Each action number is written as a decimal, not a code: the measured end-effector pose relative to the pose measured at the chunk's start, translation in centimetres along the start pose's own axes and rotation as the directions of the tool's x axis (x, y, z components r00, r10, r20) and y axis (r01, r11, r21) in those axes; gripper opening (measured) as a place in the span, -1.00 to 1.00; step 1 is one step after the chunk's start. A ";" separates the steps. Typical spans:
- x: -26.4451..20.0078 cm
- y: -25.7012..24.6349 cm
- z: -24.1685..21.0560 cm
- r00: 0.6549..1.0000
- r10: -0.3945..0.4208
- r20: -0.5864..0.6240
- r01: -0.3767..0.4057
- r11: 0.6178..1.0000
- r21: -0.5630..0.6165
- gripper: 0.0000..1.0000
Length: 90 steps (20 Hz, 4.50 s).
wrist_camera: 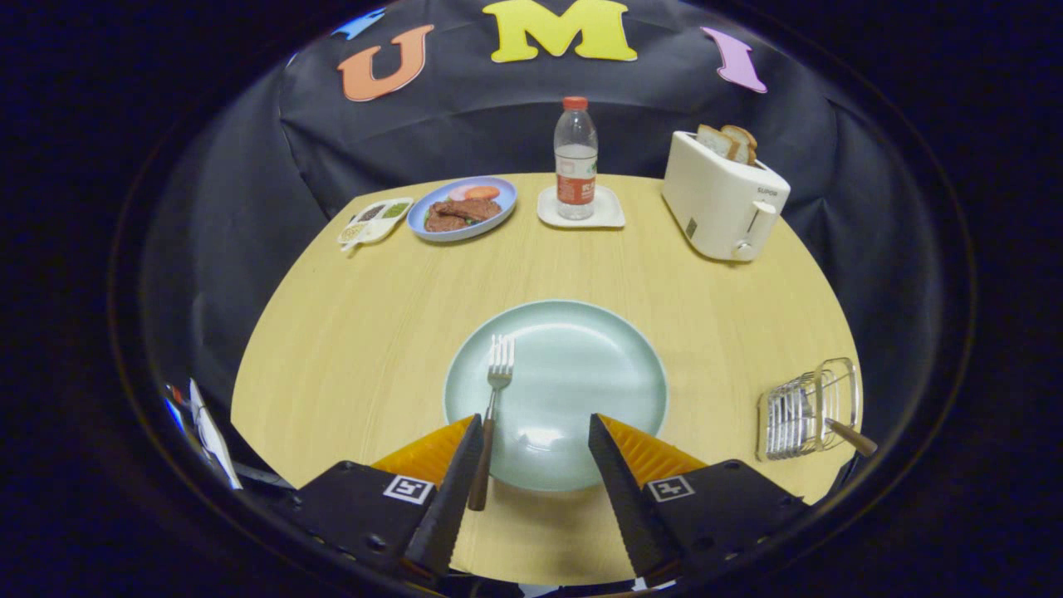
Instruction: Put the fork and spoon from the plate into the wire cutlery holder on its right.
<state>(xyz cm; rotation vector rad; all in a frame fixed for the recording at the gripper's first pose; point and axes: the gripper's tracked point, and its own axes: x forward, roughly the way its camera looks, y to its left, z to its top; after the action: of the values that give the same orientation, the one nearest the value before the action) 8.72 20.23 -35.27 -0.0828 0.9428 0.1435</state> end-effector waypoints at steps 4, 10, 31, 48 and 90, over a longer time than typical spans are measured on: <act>2.2 2.0 -0.6 1.000 -0.005 -0.022 0.006 0.998 0.058 0.70; 4.9 2.6 -2.2 0.997 -0.036 -0.065 0.044 0.990 0.134 0.73; 1.5 1.5 -3.2 0.997 0.028 -0.072 -0.028 1.000 0.003 -0.98; -6.2 -13.8 -2.1 1.000 -0.017 -0.011 0.017 1.000 -0.010 -0.99; -11.8 -27.6 -3.1 0.962 -0.091 -0.259 0.126 0.984 0.123 -0.83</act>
<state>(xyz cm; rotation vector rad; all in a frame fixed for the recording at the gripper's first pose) 3.83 -8.49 -27.33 -0.0245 1.1975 -0.0360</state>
